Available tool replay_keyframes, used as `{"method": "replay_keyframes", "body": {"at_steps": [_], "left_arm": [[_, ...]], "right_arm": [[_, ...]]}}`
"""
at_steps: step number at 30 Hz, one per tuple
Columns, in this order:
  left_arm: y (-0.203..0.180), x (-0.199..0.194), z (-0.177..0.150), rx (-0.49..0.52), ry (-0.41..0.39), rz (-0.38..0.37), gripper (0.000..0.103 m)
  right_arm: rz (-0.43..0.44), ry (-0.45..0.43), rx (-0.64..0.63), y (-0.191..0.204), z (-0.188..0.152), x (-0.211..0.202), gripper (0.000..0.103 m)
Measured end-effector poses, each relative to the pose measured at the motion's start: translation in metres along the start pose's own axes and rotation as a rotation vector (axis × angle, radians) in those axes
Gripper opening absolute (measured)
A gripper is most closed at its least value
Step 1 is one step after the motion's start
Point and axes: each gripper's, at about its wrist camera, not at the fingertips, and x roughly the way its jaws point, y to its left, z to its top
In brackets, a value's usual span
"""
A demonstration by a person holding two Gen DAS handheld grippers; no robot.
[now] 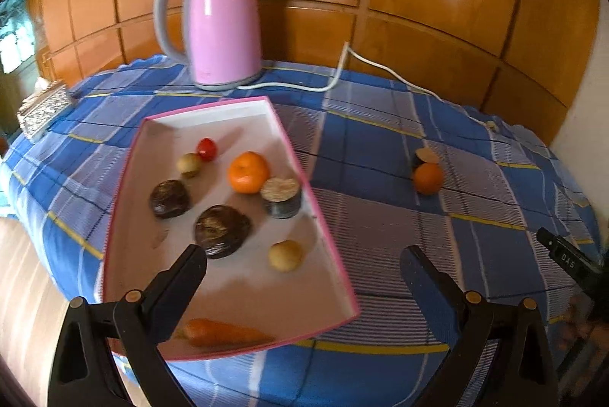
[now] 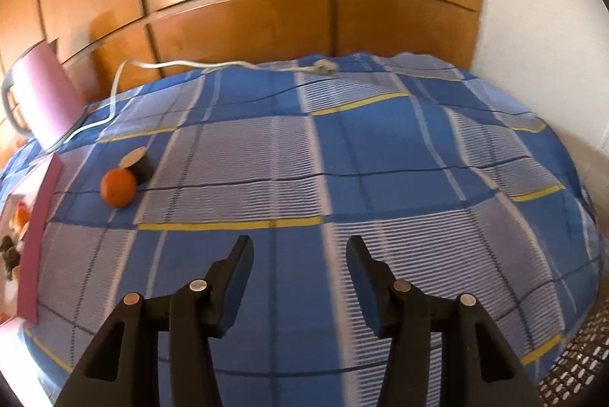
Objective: Organize fruits
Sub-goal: 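Move the left gripper to the orange on the bedspread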
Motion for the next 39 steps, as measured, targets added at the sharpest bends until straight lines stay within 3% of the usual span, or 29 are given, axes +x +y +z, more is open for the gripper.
{"method": "replay_keyframes", "body": {"at_steps": [9,15,24,27,39], "left_arm": [[-0.045,0.015,0.017,0.087,0.019,-0.108,0.099],[-0.066,0.027,0.022,0.121,0.035,-0.109,0.099],[-0.08,0.051,0.029,0.084,0.081,-0.124,0.099],[-0.085,0.058,0.031,0.071,0.09,-0.131,0.094],[-0.109,0.079,0.042,0.121,0.088,-0.149,0.09]], "right_arm": [[-0.078,0.01,0.072,-0.035,-0.003,0.005,0.051],[-0.119,-0.007,0.087,-0.046,-0.002,0.004,0.051],[-0.159,-0.012,0.122,-0.059,-0.002,0.006,0.051],[-0.182,-0.034,0.092,-0.056,-0.001,0.004,0.051],[-0.171,-0.017,0.093,-0.06,0.003,0.012,0.051]]}}
